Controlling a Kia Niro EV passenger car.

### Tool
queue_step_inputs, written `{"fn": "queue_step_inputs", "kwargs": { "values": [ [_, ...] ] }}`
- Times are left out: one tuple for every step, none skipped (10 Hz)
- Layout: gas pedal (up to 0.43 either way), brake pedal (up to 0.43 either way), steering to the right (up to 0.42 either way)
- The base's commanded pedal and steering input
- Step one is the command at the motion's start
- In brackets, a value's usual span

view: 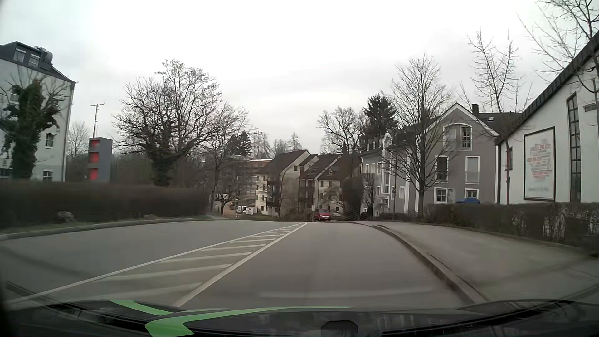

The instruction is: Follow the waypoints while adhering to traffic rules and regulations

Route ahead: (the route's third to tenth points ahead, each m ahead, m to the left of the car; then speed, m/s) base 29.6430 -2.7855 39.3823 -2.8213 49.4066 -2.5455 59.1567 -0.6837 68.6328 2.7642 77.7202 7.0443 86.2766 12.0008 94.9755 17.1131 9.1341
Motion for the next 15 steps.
{"fn": "queue_step_inputs", "kwargs": {
  "values": [
    [0.157,0.000,0.066],
    [0.150,0.000,0.062],
    [0.130,0.000,0.053],
    [0.110,0.000,0.042],
    [0.110,0.000,0.031],
    [0.110,0.000,0.019],
    [0.110,0.000,0.008],
    [0.087,0.000,0.000],
    [0.067,0.000,0.000],
    [0.059,0.000,-0.002],
    [0.059,0.000,-0.004],
    [0.059,0.000,-0.006],
    [0.059,0.000,-0.009],
    [0.059,0.000,-0.011],
    [0.059,0.000,-0.013]
  ]
}}
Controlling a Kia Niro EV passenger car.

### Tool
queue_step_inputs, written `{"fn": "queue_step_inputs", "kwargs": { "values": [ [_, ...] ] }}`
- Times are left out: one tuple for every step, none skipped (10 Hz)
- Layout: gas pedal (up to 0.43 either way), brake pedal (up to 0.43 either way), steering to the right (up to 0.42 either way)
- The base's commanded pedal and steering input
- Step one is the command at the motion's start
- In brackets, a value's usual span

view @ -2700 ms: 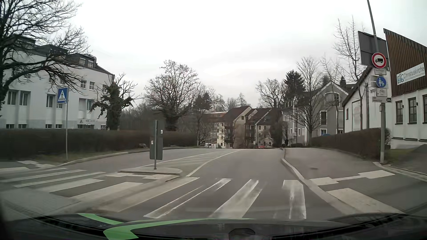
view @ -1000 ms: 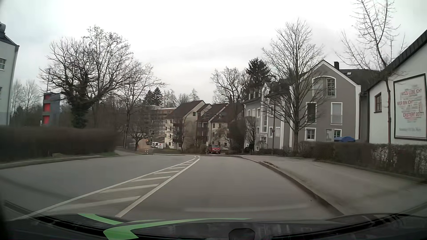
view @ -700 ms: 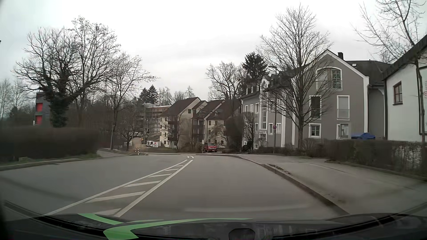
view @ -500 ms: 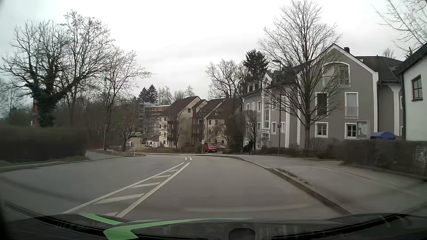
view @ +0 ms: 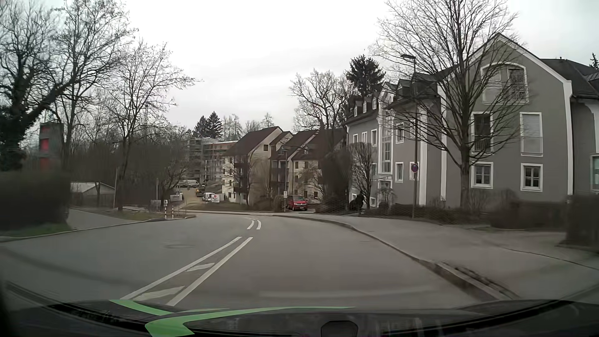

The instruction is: Follow the waypoints while adhering to traffic rules and regulations

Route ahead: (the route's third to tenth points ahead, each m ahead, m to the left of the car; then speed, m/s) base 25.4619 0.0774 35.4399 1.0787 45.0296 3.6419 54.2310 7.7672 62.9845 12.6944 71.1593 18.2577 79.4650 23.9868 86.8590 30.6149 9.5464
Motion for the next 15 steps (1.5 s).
{"fn": "queue_step_inputs", "kwargs": {
  "values": [
    [0.059,0.000,-0.013],
    [0.059,0.000,-0.014],
    [0.059,0.000,-0.015],
    [0.059,0.000,-0.016],
    [0.059,0.000,-0.017],
    [0.059,0.000,-0.021],
    [0.059,0.000,-0.025],
    [0.059,0.000,-0.030],
    [0.059,0.000,-0.033],
    [0.059,0.000,-0.036],
    [0.059,0.000,-0.037],
    [0.059,0.000,-0.039],
    [0.059,0.000,-0.040],
    [0.059,0.000,-0.041],
    [0.059,0.000,-0.041]
  ]
}}
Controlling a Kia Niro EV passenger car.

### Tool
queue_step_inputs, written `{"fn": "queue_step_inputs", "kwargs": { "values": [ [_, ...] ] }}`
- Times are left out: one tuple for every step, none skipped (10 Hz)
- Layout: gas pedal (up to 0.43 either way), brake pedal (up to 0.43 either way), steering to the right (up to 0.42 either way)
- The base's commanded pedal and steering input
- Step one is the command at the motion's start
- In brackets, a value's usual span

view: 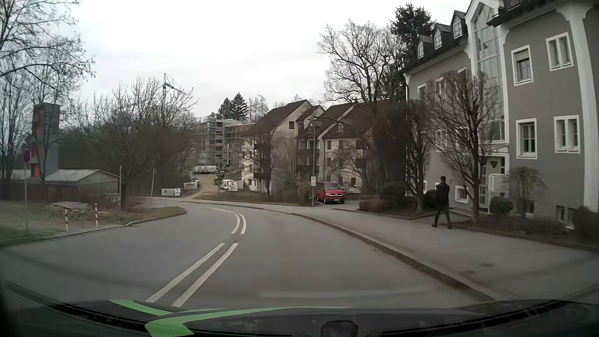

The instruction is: Follow the waypoints while adhering to traffic rules and regulations

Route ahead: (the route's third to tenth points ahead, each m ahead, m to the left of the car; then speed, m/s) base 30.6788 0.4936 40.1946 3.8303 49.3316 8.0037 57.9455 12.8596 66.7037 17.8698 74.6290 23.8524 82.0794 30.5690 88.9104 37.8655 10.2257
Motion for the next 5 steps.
{"fn": "queue_step_inputs", "kwargs": {
  "values": [
    [0.059,0.000,-0.041],
    [0.059,0.000,-0.041],
    [0.059,0.000,-0.041],
    [0.059,0.000,-0.041],
    [0.059,0.000,-0.041]
  ]
}}
